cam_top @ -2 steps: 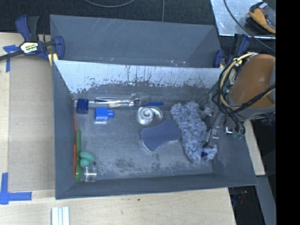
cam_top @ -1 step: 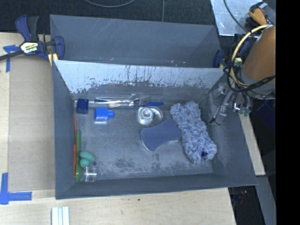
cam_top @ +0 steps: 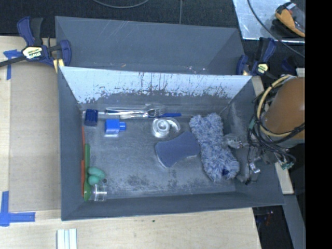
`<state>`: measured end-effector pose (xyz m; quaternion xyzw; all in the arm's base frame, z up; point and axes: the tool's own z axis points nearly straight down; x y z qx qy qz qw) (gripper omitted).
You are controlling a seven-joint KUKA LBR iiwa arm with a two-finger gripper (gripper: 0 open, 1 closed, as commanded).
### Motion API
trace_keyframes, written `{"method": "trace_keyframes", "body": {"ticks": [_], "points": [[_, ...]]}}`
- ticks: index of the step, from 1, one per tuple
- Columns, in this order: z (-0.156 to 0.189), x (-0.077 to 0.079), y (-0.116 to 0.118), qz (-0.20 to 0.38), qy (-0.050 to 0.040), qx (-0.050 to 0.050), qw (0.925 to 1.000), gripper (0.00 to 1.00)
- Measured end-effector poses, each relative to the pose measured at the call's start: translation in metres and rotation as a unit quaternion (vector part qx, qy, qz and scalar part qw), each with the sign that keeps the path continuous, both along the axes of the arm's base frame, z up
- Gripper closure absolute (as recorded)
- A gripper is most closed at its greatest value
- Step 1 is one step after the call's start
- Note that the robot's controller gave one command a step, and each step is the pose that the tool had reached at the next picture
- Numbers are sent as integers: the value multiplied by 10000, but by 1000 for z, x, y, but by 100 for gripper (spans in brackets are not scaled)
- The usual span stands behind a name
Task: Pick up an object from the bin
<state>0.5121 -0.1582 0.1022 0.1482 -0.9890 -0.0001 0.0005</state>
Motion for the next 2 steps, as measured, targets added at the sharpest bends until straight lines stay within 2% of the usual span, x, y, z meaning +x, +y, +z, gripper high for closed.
{"method": "trace_keyframes", "body": {"ticks": [1, 2], "points": [[-15, 50, 15, -2821, -64, 16, 9594, 0], [-25, 39, 10, -3, -34, -1, 10000, 100]]}}
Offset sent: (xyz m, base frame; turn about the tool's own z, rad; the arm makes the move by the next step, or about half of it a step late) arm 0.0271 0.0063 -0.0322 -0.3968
